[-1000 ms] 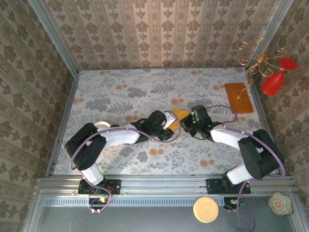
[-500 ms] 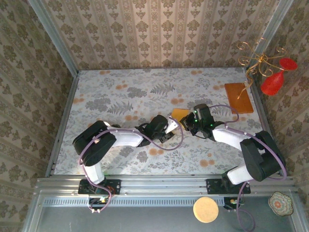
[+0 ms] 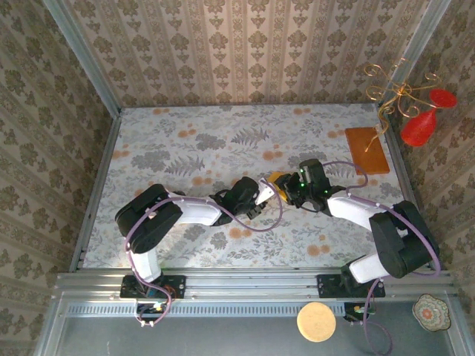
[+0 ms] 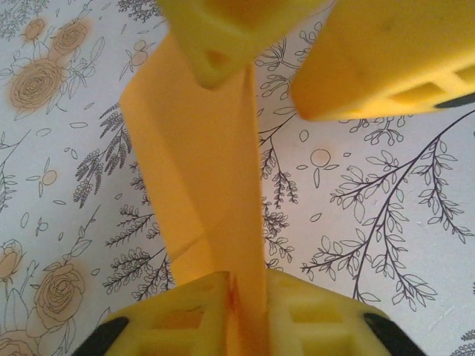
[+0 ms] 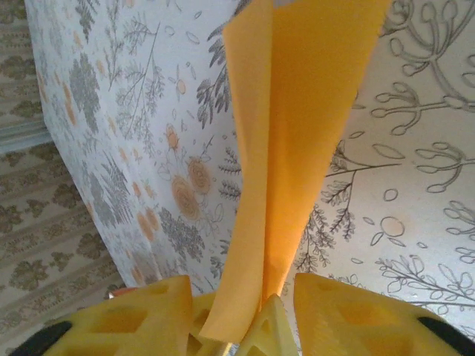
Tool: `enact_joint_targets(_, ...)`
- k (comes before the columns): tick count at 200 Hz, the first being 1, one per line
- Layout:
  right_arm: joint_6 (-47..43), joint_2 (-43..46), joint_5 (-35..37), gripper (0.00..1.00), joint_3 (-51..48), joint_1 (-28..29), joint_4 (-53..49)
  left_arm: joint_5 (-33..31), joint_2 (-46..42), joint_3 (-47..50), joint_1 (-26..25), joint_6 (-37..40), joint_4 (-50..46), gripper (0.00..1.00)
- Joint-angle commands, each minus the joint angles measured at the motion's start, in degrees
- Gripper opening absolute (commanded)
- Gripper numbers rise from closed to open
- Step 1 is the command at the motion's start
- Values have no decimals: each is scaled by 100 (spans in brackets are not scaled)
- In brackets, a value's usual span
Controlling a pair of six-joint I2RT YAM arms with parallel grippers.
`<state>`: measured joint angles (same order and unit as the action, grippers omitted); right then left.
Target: Fold a paper plane with a square sheet of paper (pick it up from the middle)
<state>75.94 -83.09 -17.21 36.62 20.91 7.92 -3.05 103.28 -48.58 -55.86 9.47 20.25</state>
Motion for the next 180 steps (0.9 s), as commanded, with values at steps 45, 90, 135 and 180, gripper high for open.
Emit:
enact_joint_targets(45, -791, 937, 346, 63, -114, -643, -1035, 869, 317, 147, 212, -847, 303, 13)
enact_joint_targets(90, -1079, 1388, 600, 64, -311, -877, -1439, 1702, 500, 156, 486, -1673, 470, 9)
enact_joint_targets(135, -1599, 1463, 510, 64, -474, -940, -1404, 2476, 421, -25, 869, -2612, 175, 6)
enact_joint_targets(180, -2838, 1072, -142, 64, -481, -939, -1021, 3152, 546, -574, 1015, -3411, -750, 4)
